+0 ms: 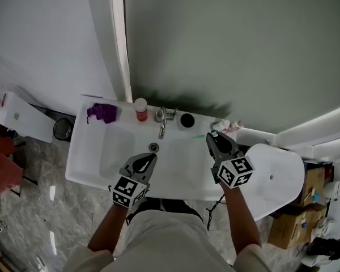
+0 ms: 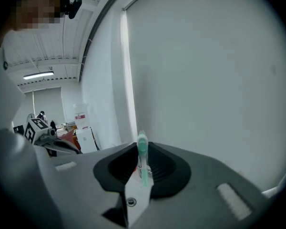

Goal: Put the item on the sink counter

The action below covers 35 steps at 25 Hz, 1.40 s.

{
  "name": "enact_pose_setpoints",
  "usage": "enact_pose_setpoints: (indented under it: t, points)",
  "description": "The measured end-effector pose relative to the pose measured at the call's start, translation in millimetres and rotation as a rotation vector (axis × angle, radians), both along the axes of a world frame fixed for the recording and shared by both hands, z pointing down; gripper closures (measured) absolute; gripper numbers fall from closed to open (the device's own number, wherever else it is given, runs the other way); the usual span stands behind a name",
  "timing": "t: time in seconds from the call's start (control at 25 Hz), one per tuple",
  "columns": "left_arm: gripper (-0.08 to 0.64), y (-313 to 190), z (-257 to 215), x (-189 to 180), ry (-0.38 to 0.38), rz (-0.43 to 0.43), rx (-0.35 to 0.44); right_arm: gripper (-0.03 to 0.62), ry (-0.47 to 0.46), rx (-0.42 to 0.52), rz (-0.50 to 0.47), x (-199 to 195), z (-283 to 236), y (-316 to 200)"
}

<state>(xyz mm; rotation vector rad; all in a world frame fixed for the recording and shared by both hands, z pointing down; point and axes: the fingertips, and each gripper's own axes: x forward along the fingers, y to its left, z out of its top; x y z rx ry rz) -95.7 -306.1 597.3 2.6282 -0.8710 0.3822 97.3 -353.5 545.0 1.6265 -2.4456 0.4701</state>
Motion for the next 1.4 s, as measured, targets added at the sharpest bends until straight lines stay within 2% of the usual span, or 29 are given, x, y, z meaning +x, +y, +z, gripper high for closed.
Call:
enact_pose_setpoints:
  t: [0.24,0.4,0.72,1.4]
  points:
    - [0.554,-9,11,0,0.004,-0.017,-0.018,0.518,0.006,-0.007,0.01,2,22,-41]
    - [0.554,-13,17,-2,0.008,-0.059,-0.047,0.518,0.004,-0.019,0.032,7,41,-62]
    - [0.554,-27,21,6,-0.002,-0.074,-0.058,0.518,0.07,-0.059,0.003,1,96,-96]
    - [0.554,-40,45,30,-0.018,-0.092,-0.114,0.518,0.127,-0.192,-0.037,-4,199,-117]
